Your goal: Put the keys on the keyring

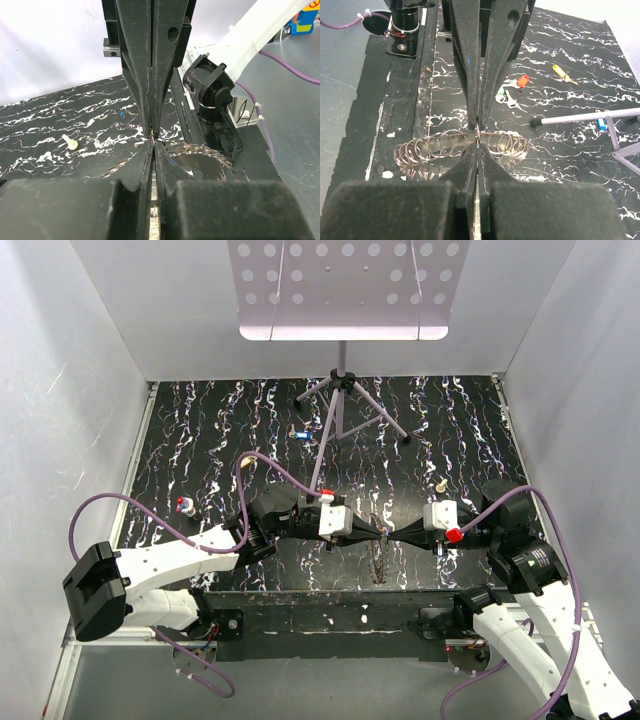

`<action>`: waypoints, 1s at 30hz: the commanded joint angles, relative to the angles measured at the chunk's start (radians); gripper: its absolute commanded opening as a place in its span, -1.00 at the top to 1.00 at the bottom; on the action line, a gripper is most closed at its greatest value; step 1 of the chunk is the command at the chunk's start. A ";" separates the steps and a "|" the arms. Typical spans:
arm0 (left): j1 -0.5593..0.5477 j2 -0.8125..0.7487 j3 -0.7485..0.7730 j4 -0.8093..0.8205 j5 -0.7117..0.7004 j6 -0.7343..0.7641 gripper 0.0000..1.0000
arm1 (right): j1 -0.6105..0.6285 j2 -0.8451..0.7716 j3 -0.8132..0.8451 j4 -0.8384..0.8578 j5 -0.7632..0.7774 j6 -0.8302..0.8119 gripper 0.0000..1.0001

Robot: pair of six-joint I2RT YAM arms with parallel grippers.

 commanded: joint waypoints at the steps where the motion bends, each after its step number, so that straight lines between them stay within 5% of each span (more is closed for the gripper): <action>1: -0.007 -0.003 0.027 0.066 0.017 -0.012 1.00 | 0.008 0.003 0.003 0.066 -0.048 0.013 0.97; 30: -0.007 -0.025 0.076 -0.151 -0.023 0.101 1.00 | 0.010 0.000 0.012 0.080 -0.035 0.060 0.97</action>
